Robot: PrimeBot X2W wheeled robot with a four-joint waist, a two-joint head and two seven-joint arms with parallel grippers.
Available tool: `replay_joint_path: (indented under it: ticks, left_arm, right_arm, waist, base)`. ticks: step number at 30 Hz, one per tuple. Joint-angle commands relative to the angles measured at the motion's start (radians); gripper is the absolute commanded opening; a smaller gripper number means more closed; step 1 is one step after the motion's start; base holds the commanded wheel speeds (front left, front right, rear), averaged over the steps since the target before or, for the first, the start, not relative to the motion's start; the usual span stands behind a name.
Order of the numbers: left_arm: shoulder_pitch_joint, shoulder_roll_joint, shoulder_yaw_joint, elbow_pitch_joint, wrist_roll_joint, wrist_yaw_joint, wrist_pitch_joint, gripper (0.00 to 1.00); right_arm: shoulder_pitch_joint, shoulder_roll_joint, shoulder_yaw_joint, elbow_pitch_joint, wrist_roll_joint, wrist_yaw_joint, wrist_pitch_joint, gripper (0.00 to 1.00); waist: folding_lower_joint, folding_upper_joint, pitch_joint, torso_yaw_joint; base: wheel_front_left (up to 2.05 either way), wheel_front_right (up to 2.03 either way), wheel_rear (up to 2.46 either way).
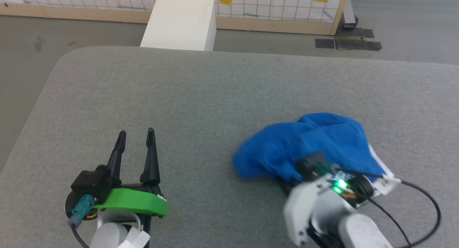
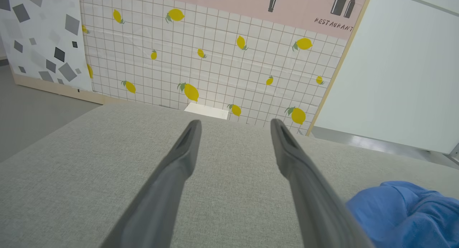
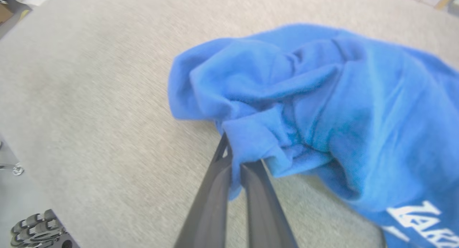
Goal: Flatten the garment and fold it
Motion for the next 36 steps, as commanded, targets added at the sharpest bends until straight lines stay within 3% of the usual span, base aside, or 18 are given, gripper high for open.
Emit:
replay_joint_path:
  ticks: [1, 6, 11, 17, 24, 30, 31, 32, 36]
  left_arm:
    - [-0.003, -0.004, 0.002, 0.0, 0.0, 0.003, -0.004, 1.0]
    - [-0.002, -0.005, 0.014, -0.005, -0.001, 0.005, -0.004, 1.0]
    - [-0.001, -0.005, 0.009, -0.008, -0.005, 0.004, -0.005, 1.0]
    - [-0.003, -0.005, -0.001, -0.008, -0.007, 0.003, -0.005, 1.0]
    - [0.005, -0.005, -0.013, -0.007, -0.006, 0.001, -0.005, 1.0]
    - [0.002, -0.005, -0.018, -0.005, -0.002, -0.004, -0.005, 1.0]
    - [0.001, -0.005, -0.019, -0.004, -0.001, -0.005, -0.005, 1.0]
    - [0.001, -0.005, -0.021, -0.003, 0.0, -0.006, -0.005, 1.0]
    - [0.002, -0.005, -0.031, 0.004, -0.001, -0.008, -0.005, 1.0]
  right_arm:
    - [-0.044, 0.003, 0.031, -0.024, 0.017, -0.001, -0.016, 0.0]
    - [-0.265, -0.001, 0.206, -0.088, 0.075, -0.001, -0.065, 0.0]
    - [-0.435, 0.001, 0.23, -0.113, 0.128, -0.001, -0.132, 0.0]
    - [-0.467, 0.001, 0.076, -0.091, 0.124, -0.001, -0.167, 0.0]
    - [-0.28, -0.042, -0.197, 0.054, 0.015, -0.001, -0.096, 0.0]
    - [-0.137, -0.023, -0.402, 0.149, -0.053, -0.001, -0.111, 0.0]
    - [-0.119, -0.017, -0.44, 0.151, -0.063, -0.001, -0.119, 0.4]
    - [-0.101, -0.011, -0.481, 0.15, -0.072, -0.001, -0.127, 1.0]
    - [-0.035, 0.0, -0.553, 0.103, -0.11, -0.001, -0.161, 1.0]
  waist:
    - [0.0, 0.0, -0.009, -0.01]
    - [0.0, 0.0, -0.021, -0.035]
    - [0.0, 0.0, -0.023, -0.042]
    - [0.0, 0.0, -0.02, -0.038]
    - [0.0, 0.0, -0.018, -0.043]
    - [0.0, 0.0, -0.013, -0.054]
    - [0.0, 0.0, -0.015, -0.056]
    - [0.0, 0.0, -0.017, -0.057]
    - [0.0, 0.0, -0.031, -0.056]
  base:
    - [0.0, 0.0, 0.0]
    - [0.0, 0.0, 0.0]
    - [0.0, 0.0, 0.0]
    - [0.0, 0.0, 0.0]
    - [0.0, 0.0, 0.0]
    - [0.0, 0.0, 0.0]
    - [0.0, 0.0, 0.0]
    - [0.0, 0.0, 0.0]
    - [0.0, 0.0, 0.0]
